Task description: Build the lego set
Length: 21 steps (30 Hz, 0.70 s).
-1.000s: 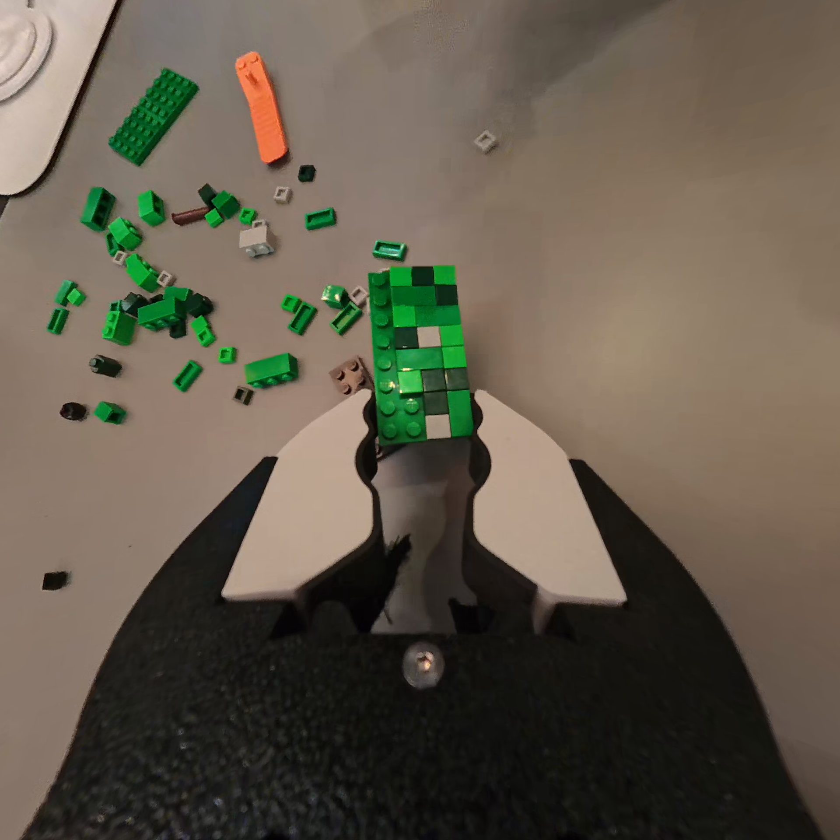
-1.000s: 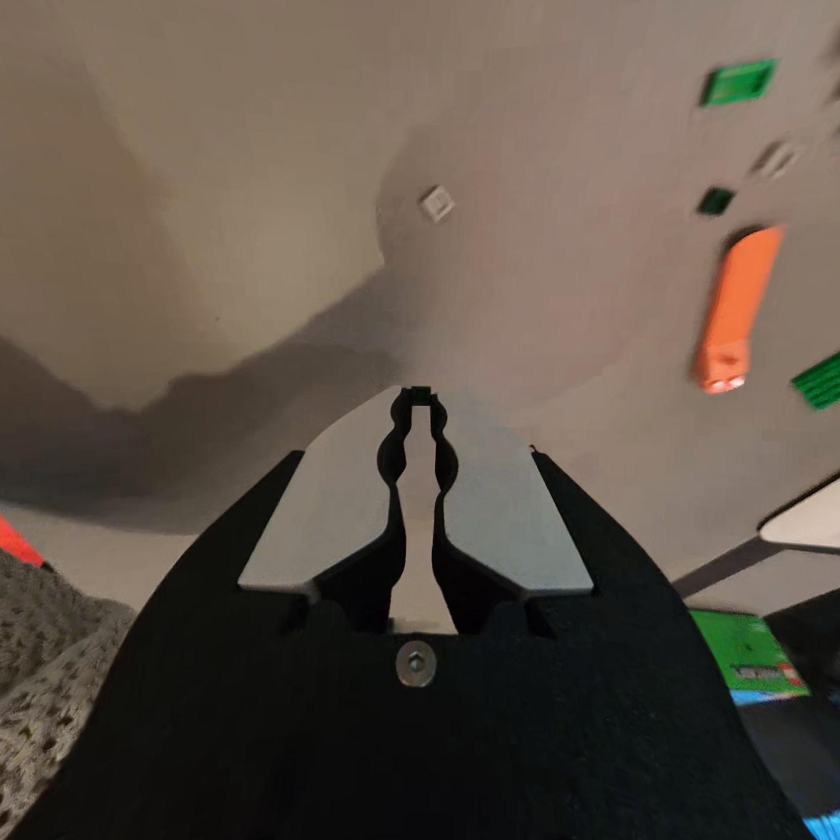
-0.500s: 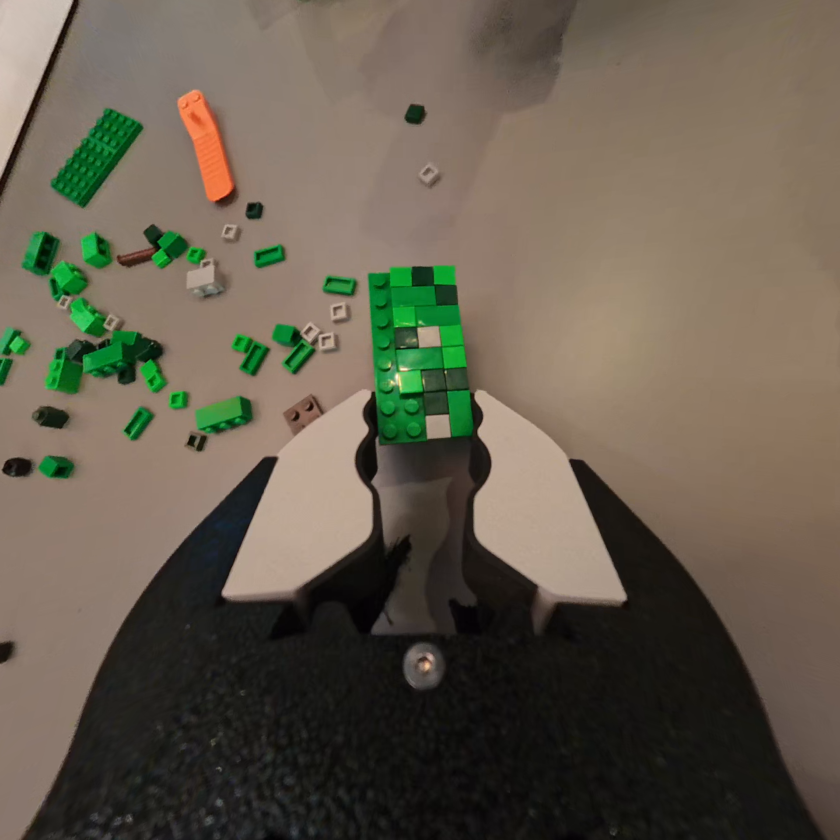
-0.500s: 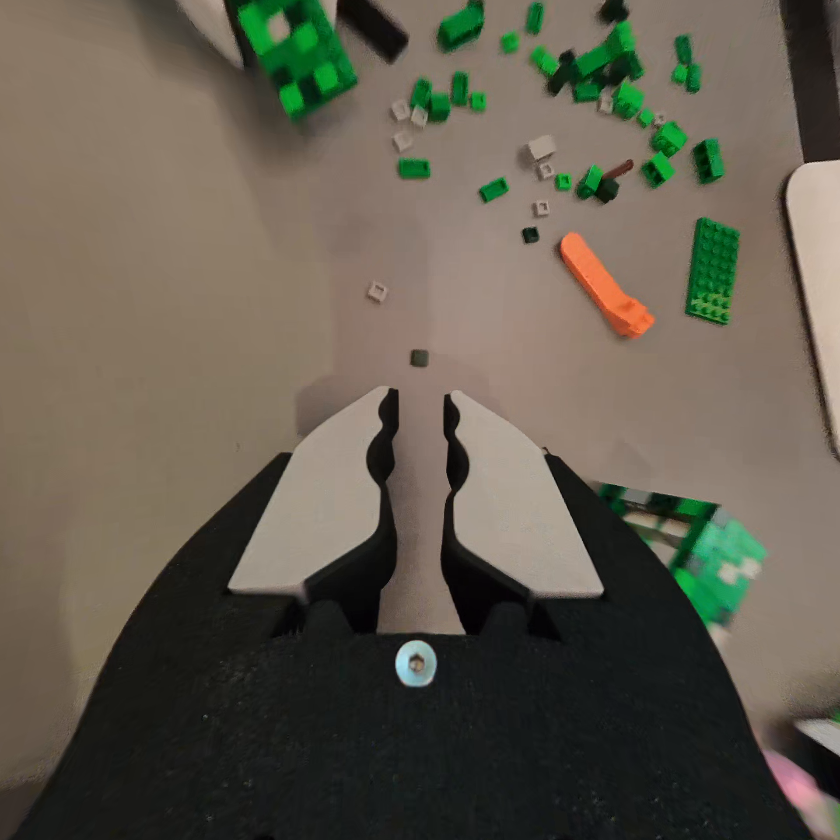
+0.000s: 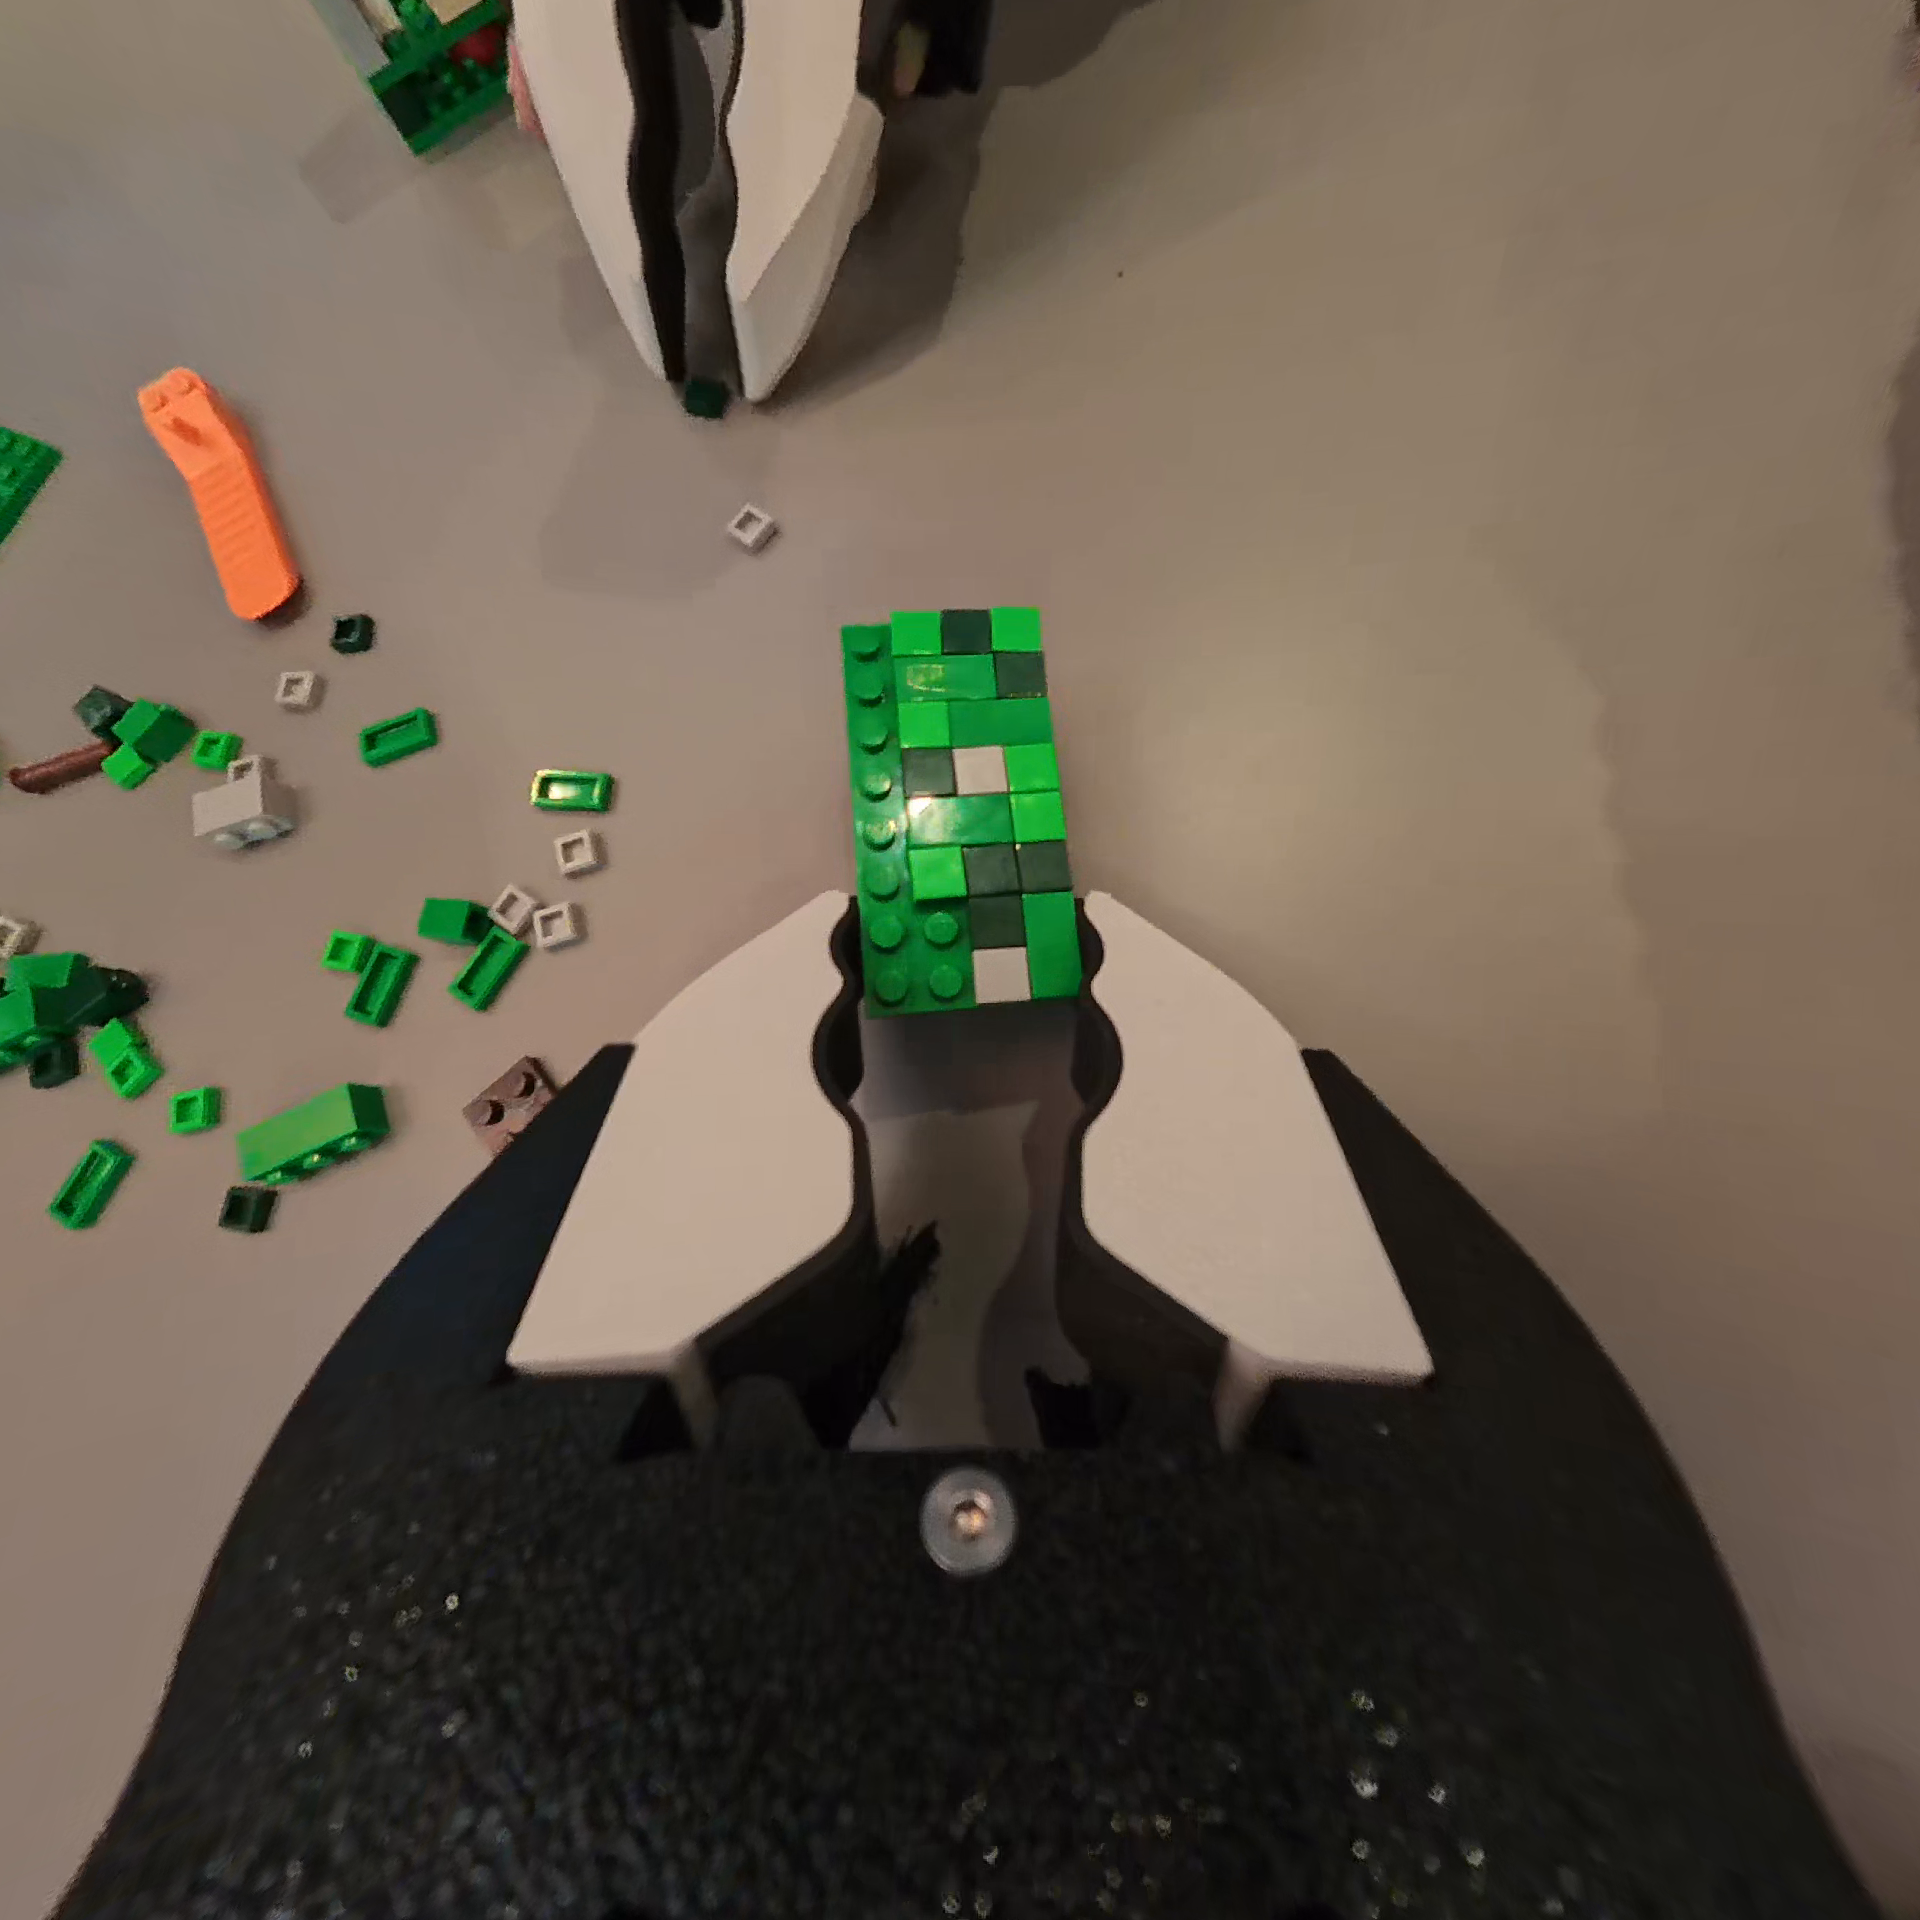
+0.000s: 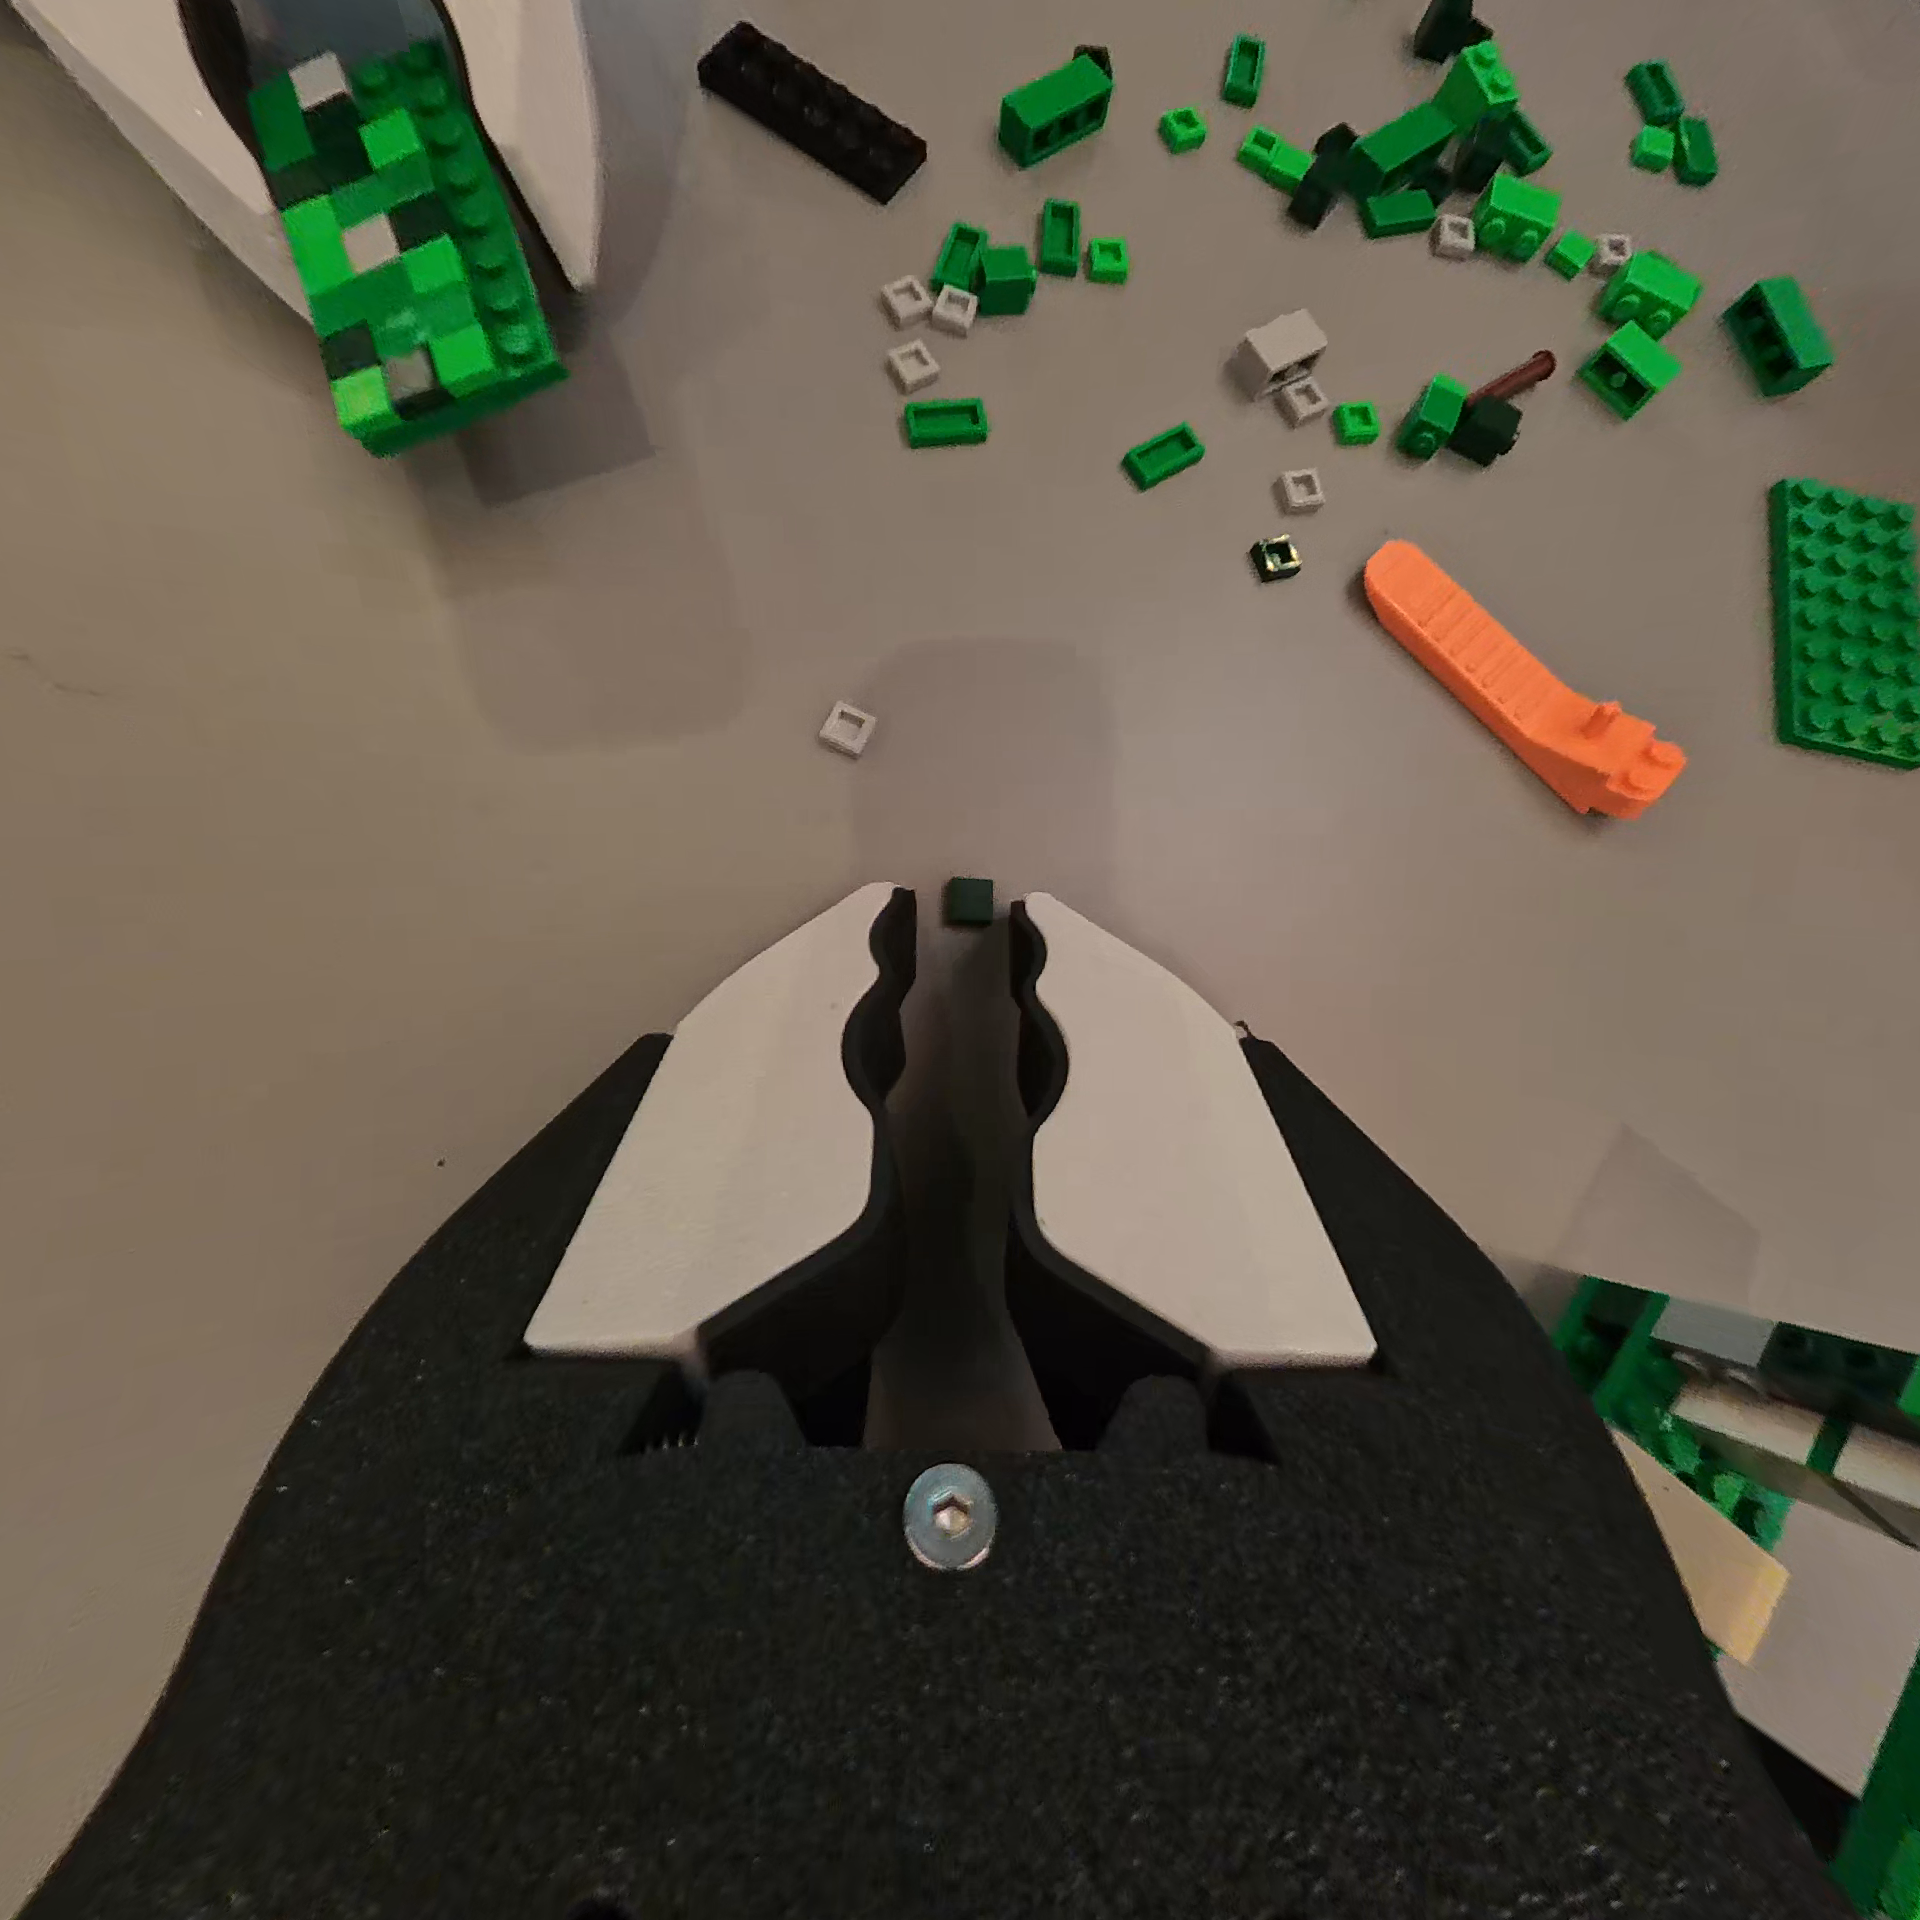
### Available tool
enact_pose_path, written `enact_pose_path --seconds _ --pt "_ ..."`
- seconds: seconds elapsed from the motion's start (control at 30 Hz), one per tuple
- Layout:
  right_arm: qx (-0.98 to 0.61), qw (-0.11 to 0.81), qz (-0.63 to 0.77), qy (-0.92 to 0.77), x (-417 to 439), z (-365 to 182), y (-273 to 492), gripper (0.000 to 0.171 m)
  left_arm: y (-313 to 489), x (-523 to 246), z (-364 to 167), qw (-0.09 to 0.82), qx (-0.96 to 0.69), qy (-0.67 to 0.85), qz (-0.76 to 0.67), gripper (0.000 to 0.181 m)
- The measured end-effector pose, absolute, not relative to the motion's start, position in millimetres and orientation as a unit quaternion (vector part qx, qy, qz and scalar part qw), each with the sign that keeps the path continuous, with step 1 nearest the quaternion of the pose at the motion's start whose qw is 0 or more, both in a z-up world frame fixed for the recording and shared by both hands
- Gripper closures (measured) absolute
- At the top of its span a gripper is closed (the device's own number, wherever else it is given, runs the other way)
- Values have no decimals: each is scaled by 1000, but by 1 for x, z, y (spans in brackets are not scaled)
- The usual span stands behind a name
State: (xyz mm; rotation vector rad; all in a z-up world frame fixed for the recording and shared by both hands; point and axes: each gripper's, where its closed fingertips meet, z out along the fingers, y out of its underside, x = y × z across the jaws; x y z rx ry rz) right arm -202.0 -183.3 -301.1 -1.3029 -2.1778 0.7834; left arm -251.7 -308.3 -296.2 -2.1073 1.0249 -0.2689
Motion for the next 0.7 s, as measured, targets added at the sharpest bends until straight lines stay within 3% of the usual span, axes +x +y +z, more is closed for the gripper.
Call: enact_pose_path --seconds 0.27,0.47,0.7 --pt "-461 245 275 -808 -204 -299 -185 163 -308 -246 -296 375 -830 401 -104 144" --pt "-374 255 381 -806 -221 -254 -264 164 -308 -238 -298 365 -834 396 -115 144" --pt "-305 240 355 -850 -236 -269 -317 164 -310 -231 -301 359 -831 408 -120 144"
